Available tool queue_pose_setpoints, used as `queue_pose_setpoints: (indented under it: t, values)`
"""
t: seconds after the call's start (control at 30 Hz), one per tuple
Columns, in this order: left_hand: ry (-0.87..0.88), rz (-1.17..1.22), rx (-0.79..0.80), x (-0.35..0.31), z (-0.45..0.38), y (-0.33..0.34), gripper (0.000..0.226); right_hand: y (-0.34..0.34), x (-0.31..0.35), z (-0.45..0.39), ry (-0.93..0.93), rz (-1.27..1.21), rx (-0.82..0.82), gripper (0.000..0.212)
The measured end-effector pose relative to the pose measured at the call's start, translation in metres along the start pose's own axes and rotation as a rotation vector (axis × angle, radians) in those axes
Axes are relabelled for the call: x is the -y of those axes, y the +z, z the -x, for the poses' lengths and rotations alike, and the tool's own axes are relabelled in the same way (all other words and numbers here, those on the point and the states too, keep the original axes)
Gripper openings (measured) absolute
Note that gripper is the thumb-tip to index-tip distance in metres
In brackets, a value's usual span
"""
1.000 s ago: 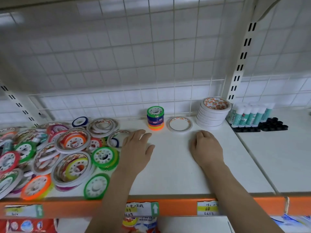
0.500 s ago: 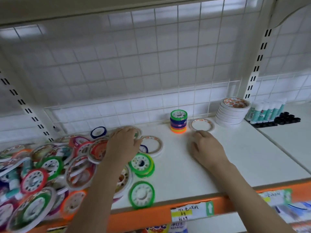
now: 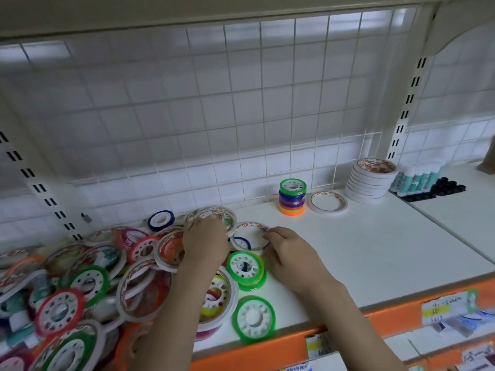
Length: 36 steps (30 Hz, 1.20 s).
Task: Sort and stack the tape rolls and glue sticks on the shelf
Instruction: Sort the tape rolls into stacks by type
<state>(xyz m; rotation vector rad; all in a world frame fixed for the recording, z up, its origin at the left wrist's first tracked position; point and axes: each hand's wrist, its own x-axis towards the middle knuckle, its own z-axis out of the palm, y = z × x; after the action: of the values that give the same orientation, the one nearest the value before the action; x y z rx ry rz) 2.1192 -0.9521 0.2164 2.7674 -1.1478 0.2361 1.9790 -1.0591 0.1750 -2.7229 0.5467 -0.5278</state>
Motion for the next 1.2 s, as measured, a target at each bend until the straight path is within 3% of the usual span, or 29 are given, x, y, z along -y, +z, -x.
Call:
queue_pose_setpoints:
  t: [0.2, 0.43, 0.6, 1.0, 1.2]
  values:
    - [0.041, 0.161, -0.201, 0.009, 0.011, -0.012, 0.023, 0.001, -0.001, -0.012, -0.091, 0.023, 0.094, 0.044]
    - [0.014, 0.289, -0.406, -0.009, 0.032, -0.010, 0.018, -0.002, -0.011, -0.017, -0.190, 0.050, 0.182, 0.029]
    - [0.009, 0.336, -0.535, -0.043, 0.042, 0.003, 0.039, -0.036, -0.038, -0.004, -0.234, 0.019, 0.129, 0.031]
    - [-0.056, 0.356, -0.620, -0.137, 0.035, 0.035, 0.035, -0.097, -0.154, 0.003, -0.197, 0.077, -0.012, 0.027]
    - [-0.083, 0.332, -0.680, -0.155, 0.041, 0.043, 0.032, -0.104, -0.175, -0.028, -0.192, 0.208, 0.063, 0.035]
